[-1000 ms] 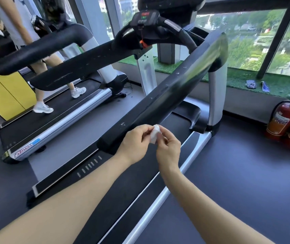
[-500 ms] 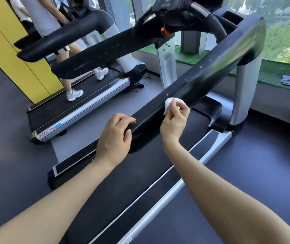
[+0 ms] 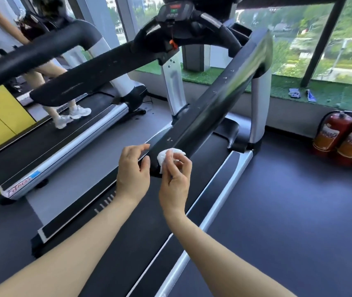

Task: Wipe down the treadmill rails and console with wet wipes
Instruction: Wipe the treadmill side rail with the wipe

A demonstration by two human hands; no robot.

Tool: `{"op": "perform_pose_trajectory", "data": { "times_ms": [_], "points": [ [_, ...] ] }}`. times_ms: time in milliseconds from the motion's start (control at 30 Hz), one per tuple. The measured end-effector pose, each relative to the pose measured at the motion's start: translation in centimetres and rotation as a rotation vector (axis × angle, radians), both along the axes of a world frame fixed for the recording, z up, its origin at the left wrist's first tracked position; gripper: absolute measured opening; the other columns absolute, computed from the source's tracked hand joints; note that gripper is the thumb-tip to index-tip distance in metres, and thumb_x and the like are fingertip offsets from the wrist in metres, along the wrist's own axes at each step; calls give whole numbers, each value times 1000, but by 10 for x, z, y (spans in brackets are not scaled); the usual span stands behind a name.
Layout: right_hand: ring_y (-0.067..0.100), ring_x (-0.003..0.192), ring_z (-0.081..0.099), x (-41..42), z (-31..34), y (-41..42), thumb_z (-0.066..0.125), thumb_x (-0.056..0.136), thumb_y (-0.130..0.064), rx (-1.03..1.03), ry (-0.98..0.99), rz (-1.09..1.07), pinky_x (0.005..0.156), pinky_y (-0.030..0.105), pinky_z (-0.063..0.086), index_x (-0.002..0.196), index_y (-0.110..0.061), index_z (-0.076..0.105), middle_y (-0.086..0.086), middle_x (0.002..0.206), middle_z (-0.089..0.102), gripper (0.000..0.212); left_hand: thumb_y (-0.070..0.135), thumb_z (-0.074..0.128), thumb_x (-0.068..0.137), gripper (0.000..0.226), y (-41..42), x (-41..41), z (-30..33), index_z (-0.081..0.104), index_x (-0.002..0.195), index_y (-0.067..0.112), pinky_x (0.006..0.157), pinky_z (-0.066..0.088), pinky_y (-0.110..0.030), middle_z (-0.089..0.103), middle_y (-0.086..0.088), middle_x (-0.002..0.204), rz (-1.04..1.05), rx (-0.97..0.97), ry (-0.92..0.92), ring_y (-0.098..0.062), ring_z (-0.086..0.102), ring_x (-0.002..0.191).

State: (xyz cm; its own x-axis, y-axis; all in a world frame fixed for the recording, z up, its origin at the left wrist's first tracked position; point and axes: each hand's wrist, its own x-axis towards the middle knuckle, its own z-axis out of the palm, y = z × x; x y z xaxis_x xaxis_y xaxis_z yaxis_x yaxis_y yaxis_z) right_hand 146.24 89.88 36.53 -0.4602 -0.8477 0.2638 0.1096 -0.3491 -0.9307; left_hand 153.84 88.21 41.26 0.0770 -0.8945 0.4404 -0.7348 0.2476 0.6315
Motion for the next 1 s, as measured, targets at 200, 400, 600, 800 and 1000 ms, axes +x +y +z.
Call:
{"op": "perform_pose_trajectory", "data": {
  "times_ms": [200,400,600,800,1000],
  "points": [
    [-1,93,53,31,-8,16,50,98,-13,61,-35,-159,83,9,39,114,-11,66,-14,108,49,23,10,52,95,26,-3,7,-7,60,120,11,91,41,-21,48,-2,114,-88,108,122,-11,52,96],
    [0,109,51,30,-17,3,46,99,-14,195,-181,-203,90,3,34,122,-7,61,-8,122,47,28,10,57,93,24,-8,7,-9,61,117,11,92,42,-19,47,1,112,-81,109,188,-7,51,90],
    [6,87,49,-28,-32,-56,43,100,-18,488,-271,-146,80,13,37,103,-13,66,-7,102,52,24,11,57,93,24,-6,7,-16,61,117,14,81,35,2,50,-1,113,-76,110,253,-1,53,91],
    [11,57,21,-44,-25,-70,45,97,-18,655,-249,-81,50,24,19,55,-18,35,-5,56,25,43,10,58,92,22,-7,6,-14,62,114,14,79,35,2,49,0,110,-74,123,256,-5,53,89],
    [15,72,52,-21,-18,-26,47,87,1,724,-230,35,75,27,47,61,-11,60,2,72,58,31,9,59,92,23,-7,6,-10,62,115,9,80,36,-1,49,-3,109,-86,138,247,-13,54,91]
  ]
}}
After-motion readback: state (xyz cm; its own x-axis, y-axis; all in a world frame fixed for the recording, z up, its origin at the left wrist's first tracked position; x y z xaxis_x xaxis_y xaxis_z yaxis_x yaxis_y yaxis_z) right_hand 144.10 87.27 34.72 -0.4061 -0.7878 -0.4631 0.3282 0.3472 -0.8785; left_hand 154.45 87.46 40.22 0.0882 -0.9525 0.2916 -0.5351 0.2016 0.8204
